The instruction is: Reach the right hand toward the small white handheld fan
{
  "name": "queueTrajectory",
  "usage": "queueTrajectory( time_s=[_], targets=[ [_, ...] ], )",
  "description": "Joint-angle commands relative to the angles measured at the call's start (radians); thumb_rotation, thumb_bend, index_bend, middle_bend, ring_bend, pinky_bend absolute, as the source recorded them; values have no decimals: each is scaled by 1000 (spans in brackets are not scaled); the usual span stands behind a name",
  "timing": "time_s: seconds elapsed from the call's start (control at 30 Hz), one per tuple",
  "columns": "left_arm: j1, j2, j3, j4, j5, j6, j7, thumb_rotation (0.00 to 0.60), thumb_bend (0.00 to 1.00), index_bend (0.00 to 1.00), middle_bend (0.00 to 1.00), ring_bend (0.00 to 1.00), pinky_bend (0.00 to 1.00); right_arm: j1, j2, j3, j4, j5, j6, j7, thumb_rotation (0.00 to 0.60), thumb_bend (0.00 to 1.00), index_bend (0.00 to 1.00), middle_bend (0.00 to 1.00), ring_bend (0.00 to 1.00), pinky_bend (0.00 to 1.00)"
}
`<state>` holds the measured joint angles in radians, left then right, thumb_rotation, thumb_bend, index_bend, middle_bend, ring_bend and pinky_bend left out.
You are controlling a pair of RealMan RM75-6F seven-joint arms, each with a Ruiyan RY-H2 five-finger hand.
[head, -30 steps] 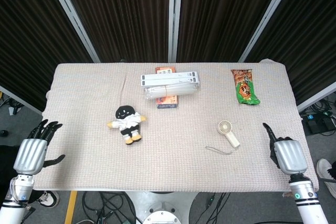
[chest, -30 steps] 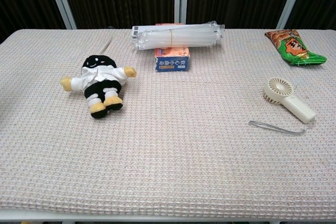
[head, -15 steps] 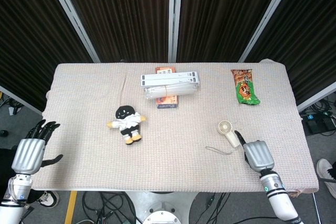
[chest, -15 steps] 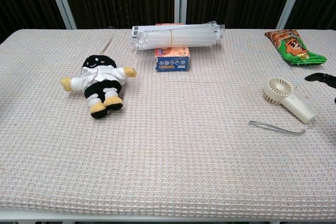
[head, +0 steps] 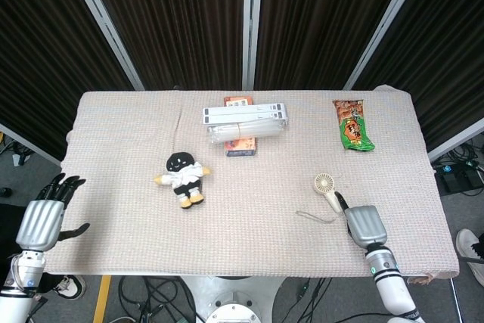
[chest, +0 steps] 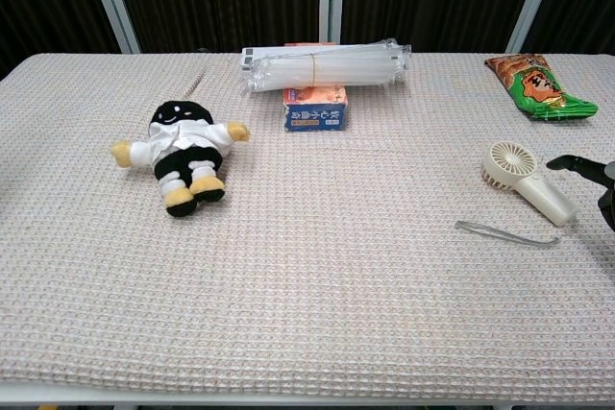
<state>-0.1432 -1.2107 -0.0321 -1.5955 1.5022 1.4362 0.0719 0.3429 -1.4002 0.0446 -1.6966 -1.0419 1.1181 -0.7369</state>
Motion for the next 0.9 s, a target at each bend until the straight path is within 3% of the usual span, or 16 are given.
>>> queueTrajectory(
  time_s=[0.03,0.9],
  targets=[
    [0,1,2,-1,1,-1,2,600,81,161,143,53,210,10,-4,-1,4,14,-5,-7,600,1000,0,723,688,597],
    [-2,-1,2,1,-3,-5,2,600,80,160,143,53,210,69,-30,-28,24,107,-5,-36,600,1000,0,723,688,597]
  ],
)
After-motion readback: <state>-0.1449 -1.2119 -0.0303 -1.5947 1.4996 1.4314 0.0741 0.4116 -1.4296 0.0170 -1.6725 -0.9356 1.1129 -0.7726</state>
